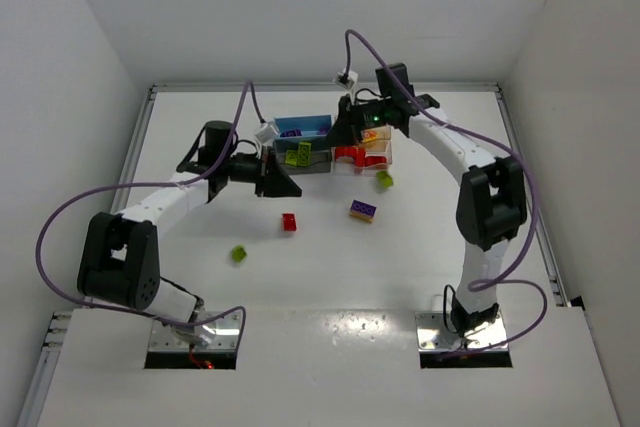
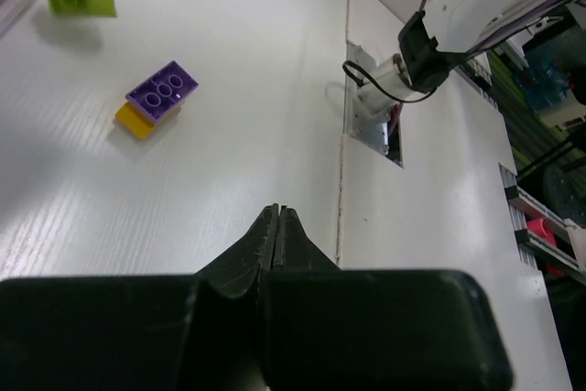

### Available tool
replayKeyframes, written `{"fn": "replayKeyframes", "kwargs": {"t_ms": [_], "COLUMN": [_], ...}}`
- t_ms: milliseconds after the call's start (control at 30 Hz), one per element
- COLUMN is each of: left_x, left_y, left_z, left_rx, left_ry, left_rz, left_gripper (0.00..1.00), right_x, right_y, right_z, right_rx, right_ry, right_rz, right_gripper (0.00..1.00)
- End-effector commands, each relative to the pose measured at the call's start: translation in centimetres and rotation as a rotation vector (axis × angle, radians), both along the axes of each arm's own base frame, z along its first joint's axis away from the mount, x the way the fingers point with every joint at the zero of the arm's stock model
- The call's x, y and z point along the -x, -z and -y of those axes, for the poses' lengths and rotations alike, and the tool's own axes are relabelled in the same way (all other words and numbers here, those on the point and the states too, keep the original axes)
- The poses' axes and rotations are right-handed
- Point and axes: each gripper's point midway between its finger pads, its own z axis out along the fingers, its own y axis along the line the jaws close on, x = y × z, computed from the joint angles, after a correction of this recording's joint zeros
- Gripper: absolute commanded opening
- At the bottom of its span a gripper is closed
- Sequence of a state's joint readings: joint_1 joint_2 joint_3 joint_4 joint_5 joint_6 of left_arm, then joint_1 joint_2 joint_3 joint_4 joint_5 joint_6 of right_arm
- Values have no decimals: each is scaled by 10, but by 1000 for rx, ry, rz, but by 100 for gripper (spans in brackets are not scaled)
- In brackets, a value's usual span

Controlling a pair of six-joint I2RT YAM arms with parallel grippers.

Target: Sort the legos into containers by color

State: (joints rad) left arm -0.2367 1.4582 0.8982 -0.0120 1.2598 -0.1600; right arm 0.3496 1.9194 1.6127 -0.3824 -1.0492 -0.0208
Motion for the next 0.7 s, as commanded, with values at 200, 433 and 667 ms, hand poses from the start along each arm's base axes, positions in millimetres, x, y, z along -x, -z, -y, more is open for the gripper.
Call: {"fn": "replayKeyframes", "kwargs": {"t_ms": [200,433,667], "left_x": [-20,-27,-27], "left_y": [1,43,49], "left_z": [-26,-83,-145], "left_rx": [-51,-410,-675], "left_ry": [-113,-357,-638], "left_rz": [96,77,147], "left_gripper": [6,50,64], "right_x": [-9,16,17], "right_y": [20,15,24], "right_z": [11,52,146], "right_rx": [116,276,448], "right_ry": [60,174,455], "right_rz": [80,211,239], "right_gripper": [52,71,71]}}
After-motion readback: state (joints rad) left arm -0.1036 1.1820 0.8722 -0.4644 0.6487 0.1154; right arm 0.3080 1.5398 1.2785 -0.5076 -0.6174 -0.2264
